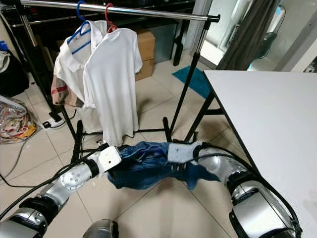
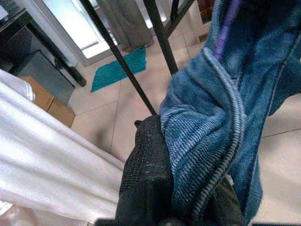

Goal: Hang hanger

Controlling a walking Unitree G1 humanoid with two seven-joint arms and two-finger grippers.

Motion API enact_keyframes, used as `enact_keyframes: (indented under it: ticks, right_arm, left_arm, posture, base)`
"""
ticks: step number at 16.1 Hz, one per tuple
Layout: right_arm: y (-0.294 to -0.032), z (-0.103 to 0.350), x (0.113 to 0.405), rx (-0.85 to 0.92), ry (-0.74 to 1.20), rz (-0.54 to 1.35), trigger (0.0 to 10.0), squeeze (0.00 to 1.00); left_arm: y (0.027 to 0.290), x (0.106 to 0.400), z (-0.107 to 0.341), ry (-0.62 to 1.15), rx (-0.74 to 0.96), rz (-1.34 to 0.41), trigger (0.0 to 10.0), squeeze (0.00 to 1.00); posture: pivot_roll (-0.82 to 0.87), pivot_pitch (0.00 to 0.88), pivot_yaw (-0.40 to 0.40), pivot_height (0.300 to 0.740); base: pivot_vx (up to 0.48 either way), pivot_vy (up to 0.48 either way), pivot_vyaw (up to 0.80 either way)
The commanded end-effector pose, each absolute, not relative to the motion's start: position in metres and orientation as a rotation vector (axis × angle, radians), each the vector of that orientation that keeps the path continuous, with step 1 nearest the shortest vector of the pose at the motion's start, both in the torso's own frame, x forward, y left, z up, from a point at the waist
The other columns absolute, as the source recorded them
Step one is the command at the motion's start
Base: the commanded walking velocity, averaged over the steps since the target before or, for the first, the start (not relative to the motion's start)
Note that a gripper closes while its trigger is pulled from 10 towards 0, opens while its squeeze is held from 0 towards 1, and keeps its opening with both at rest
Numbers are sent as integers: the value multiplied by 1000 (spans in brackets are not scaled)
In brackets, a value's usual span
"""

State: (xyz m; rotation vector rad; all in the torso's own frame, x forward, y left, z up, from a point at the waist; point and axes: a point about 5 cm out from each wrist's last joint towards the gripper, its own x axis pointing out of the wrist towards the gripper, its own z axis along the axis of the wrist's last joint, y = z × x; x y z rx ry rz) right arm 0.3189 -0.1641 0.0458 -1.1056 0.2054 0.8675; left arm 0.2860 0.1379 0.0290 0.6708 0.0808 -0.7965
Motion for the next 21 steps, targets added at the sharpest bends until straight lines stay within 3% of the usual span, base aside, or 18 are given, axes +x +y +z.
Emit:
enact_keyframes:
  ticks: [1,8,15,16,17,21]
  right_arm:
    - [-166,51,323,-1049,207,830,10000,0]
    - [-157,58,319,-933,197,960,10000,0]
    - [-153,70,316,-859,111,1021,10000,0]
    - [-152,73,315,-848,81,1029,10000,0]
    - [-151,75,314,-838,64,1044,10000,0]
    - [-148,78,307,-783,26,1118,10000,0]
  left_arm:
    - [130,287,29,79,686,-824,10000,0]
    - [144,300,32,118,731,-661,10000,0]
    - [151,300,28,185,719,-660,10000,0]
    - [150,299,30,155,723,-667,10000,420]
    - [150,299,31,144,706,-661,10000,1000]
    - [149,301,35,121,745,-689,10000,1000]
  posture:
    - [290,2,-74,740]
    - [294,4,-79,740]
    - [294,2,-78,740]
    - [292,1,-77,740]
    - [290,1,-77,740]
    - [291,1,-77,740]
  base:
    - [0,0,0]
    - [0,0,0]
    - [0,0,0]
    - [0,0,0]
    - [0,0,0]
    - [0,0,0]
